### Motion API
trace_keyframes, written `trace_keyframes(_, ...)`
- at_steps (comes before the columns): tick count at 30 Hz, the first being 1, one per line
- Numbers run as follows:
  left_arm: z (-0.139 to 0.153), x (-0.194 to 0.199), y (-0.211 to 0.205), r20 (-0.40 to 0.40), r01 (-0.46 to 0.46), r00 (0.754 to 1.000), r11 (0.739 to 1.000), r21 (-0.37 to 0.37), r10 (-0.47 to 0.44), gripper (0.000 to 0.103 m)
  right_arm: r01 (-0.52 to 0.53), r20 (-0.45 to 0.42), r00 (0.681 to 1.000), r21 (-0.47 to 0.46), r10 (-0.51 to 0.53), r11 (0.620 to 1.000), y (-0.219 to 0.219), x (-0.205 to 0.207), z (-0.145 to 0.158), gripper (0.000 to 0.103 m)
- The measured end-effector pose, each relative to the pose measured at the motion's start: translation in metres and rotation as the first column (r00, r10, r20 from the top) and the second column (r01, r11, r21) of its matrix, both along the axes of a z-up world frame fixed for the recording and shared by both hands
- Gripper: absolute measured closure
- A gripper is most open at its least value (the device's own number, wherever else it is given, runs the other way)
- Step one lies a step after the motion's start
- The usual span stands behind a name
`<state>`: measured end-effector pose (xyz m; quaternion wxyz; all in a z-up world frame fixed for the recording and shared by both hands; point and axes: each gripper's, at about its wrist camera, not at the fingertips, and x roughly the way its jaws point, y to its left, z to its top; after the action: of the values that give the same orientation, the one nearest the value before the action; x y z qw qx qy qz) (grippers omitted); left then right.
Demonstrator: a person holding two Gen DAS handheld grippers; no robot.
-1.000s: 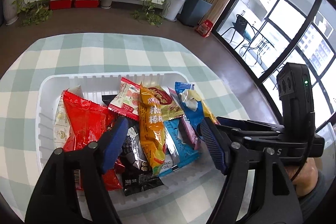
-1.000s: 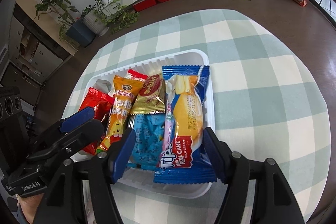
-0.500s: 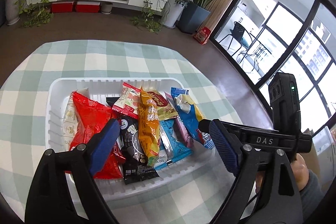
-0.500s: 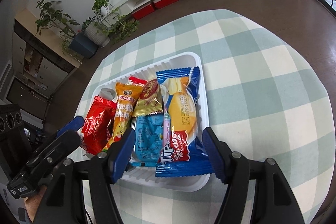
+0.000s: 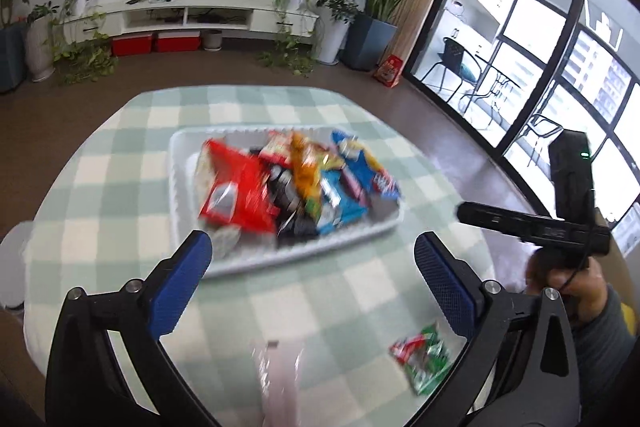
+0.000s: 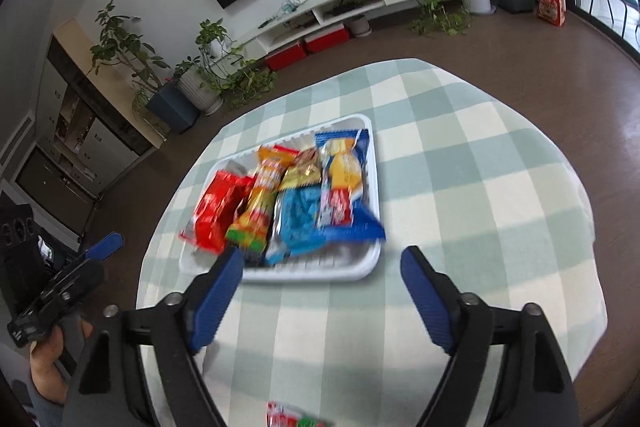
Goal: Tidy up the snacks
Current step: 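Move both tools back toward the remaining packets on the table, then grasp the pale pink wrapper with the left gripper while the right grasps the green packet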
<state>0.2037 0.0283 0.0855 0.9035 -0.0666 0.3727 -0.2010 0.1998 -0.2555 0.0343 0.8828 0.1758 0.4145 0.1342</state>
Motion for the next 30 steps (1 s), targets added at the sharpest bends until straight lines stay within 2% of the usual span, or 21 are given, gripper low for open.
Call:
trace_keyframes(4, -0.034, -0.046, 0.02, -0.073, -0.053, 0.996, 0.998, 0.032, 0.055, 0.0, -0.029, 0.013, 0.999, -0.064, 0.029, 0.998, 0.018, -0.054, -0.009, 0.017)
trace_keyframes(7, -0.059, -0.065, 0.023, -0.117, -0.053, 0.991, 0.994, 0.094, 0.064, 0.0, -0.027, 0.016, 0.999, -0.105, 0.029, 0.994, 0.03, -0.088, -0.02, 0.016)
trace_keyframes(11, -0.089, -0.076, 0.013, -0.178, 0.006, 0.984, 0.984, 0.179, 0.027, 0.002, -0.013, 0.001, 1.0, -0.147, 0.013, 0.989, 0.043, -0.116, -0.034, 0.016)
trace_keyframes(14, -0.1, -0.071, 0.003, -0.195, 0.044, 0.981, 0.979, 0.197, -0.005, 0.004, -0.014, -0.015, 1.0, -0.153, 0.012, 0.988, 0.05, -0.125, -0.041, 0.02)
trace_keyframes(17, -0.11, -0.057, -0.001, -0.239, 0.066, 0.971, 0.978, 0.198, -0.017, 0.026, -0.025, -0.029, 0.999, -0.163, 0.021, 0.986, 0.056, -0.13, -0.046, 0.026)
trace_keyframes(19, -0.115, -0.051, -0.001, -0.259, 0.076, 0.966, 0.976, 0.202, -0.021, 0.028, -0.038, -0.023, 0.999, -0.176, 0.034, 0.984, 0.06, -0.131, -0.047, 0.027)
trace_keyframes(21, -0.119, -0.048, -0.002, -0.274, 0.084, 0.961, 0.974, 0.211, -0.024, 0.036, -0.049, -0.025, 0.999, -0.192, 0.045, 0.98, 0.064, -0.133, -0.049, 0.027)
trace_keyframes(23, -0.12, -0.049, -0.003, -0.268, 0.086, 0.963, 0.972, 0.22, -0.025, 0.036, -0.055, -0.031, 0.998, -0.196, 0.05, 0.979, 0.067, -0.132, -0.052, 0.027)
trace_keyframes(25, -0.12, -0.048, -0.004, -0.262, 0.087, 0.965, 0.969, 0.23, -0.024, 0.043, -0.055, -0.036, 0.998, -0.205, 0.049, 0.977, 0.068, -0.131, -0.054, 0.027)
trace_keyframes(29, -0.119, -0.048, -0.011, -0.25, 0.107, 0.968, 0.953, 0.283, -0.034, 0.074, -0.061, -0.054, 0.997, -0.211, 0.05, 0.976, 0.069, -0.129, -0.06, 0.033)
trace_keyframes(30, -0.119, -0.049, -0.014, -0.247, 0.116, 0.968, 0.948, 0.297, -0.041, 0.075, -0.06, -0.054, 0.997, -0.213, 0.049, 0.975, 0.07, -0.129, -0.06, 0.033)
